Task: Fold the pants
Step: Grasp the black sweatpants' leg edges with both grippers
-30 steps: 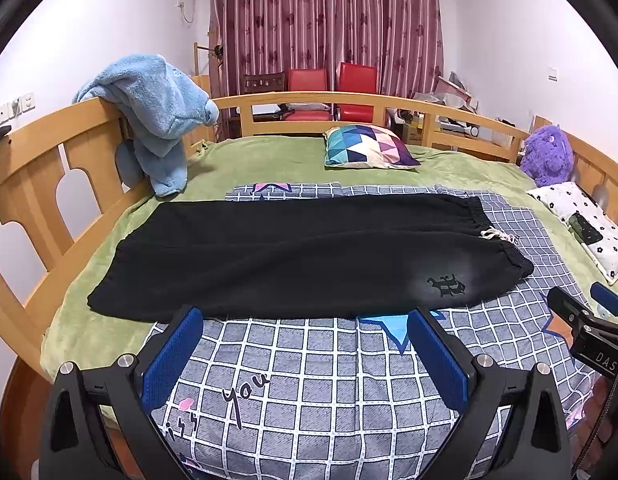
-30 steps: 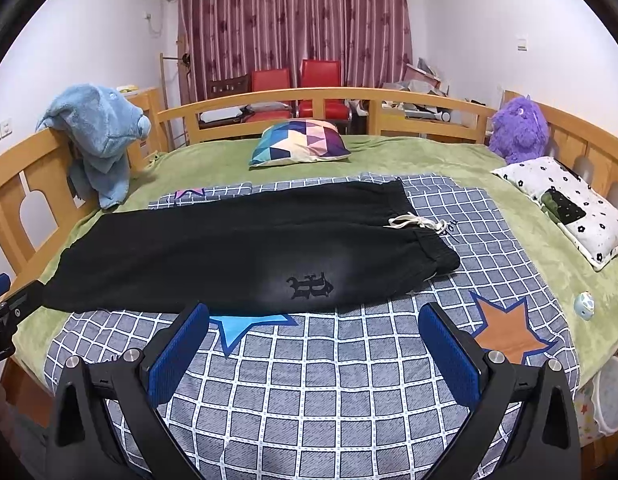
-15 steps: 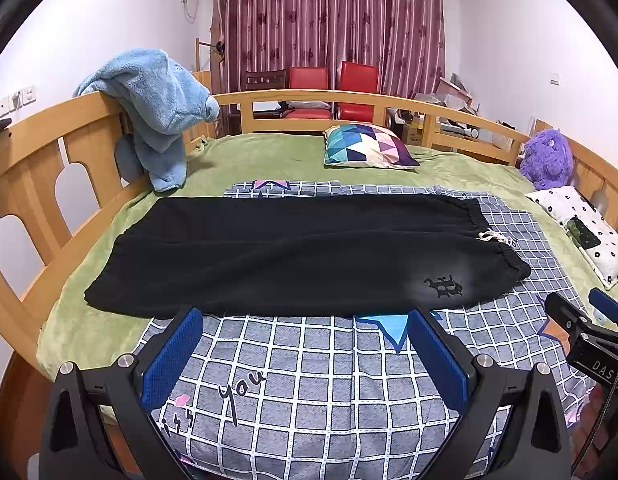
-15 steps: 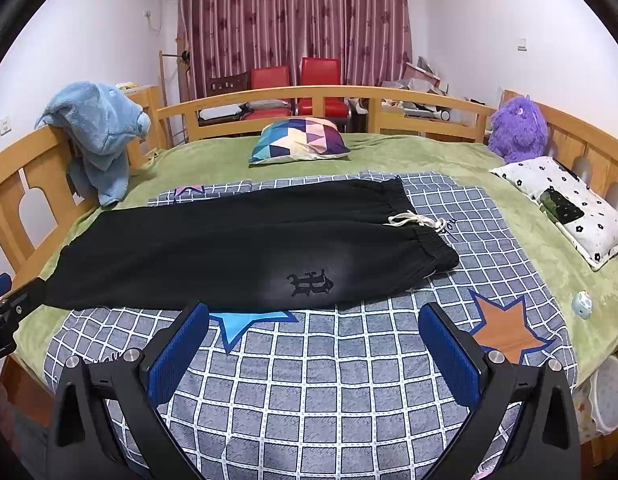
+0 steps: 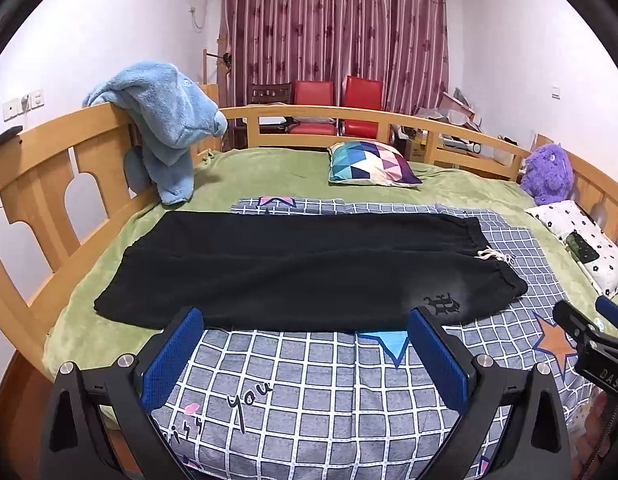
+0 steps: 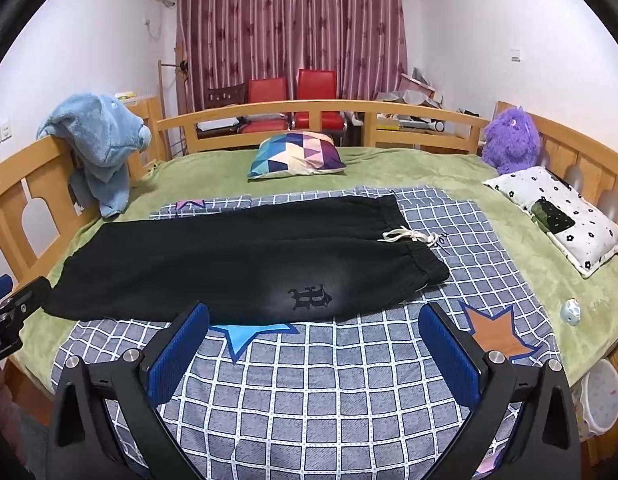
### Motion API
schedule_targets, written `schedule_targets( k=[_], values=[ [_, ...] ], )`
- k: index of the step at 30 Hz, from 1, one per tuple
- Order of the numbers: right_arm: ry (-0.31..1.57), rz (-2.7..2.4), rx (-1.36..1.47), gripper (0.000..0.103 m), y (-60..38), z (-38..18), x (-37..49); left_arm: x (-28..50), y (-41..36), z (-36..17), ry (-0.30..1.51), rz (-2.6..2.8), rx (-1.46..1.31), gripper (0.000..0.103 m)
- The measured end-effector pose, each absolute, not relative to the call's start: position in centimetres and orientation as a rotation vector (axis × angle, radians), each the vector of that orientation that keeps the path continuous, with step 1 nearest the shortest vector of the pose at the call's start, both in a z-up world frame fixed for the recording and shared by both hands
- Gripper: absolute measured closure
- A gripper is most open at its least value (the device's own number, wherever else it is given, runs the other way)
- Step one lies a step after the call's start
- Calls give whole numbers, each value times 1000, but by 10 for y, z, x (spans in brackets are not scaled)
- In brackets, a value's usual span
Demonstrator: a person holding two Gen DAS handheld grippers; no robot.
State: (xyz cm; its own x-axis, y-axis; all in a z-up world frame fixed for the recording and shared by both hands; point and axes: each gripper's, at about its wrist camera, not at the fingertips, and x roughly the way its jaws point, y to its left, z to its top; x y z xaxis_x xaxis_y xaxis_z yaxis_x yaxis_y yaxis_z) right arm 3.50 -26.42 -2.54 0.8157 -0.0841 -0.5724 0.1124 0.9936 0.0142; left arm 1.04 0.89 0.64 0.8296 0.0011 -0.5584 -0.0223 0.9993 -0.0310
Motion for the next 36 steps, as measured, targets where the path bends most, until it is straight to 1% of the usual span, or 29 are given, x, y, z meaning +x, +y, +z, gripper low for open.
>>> schedule_targets(
  k=[4, 9, 10, 12, 15, 17, 18, 19, 20, 22, 27, 36],
  values=[
    [642, -89, 49, 0, -268, -37, 39, 18, 26, -7, 620, 38, -64, 0],
    [653, -71, 85, 0, -279, -68, 54, 38, 60, -46, 694, 74, -114, 0],
    [664, -72, 91, 1, -282, -76, 59, 42, 67, -54, 705, 83, -120, 1],
    [672, -80, 86, 4, -285, -90, 66, 53, 86, -76, 738, 82, -150, 6],
    [679, -105, 89, 14, -293, -115, 78, 66, 109, -103, 777, 75, -194, 8],
    [696, -102, 149, 31, -304, -131, 88, 76, 122, -121, 809, 58, -222, 9],
    [730, -91, 200, 36, -311, -141, 96, 83, 131, -132, 828, 44, -247, 10],
    [750, -80, 232, 45, -316, -147, 102, 88, 138, -141, 839, 43, -270, 14],
    [771, -71, 274, 51, -323, -156, 109, 91, 142, -148, 846, 51, -286, 15],
    [789, -77, 311, 51, -333, -169, 120, 104, 160, -166, 867, 82, -356, 16],
    [838, -107, 320, 51, -346, -193, 153, 127, 186, -190, 880, 84, -490, 17],
    [869, -81, 462, 49, -359, -214, 209, 156, 209, -209, 879, 92, -600, 17]
  ],
)
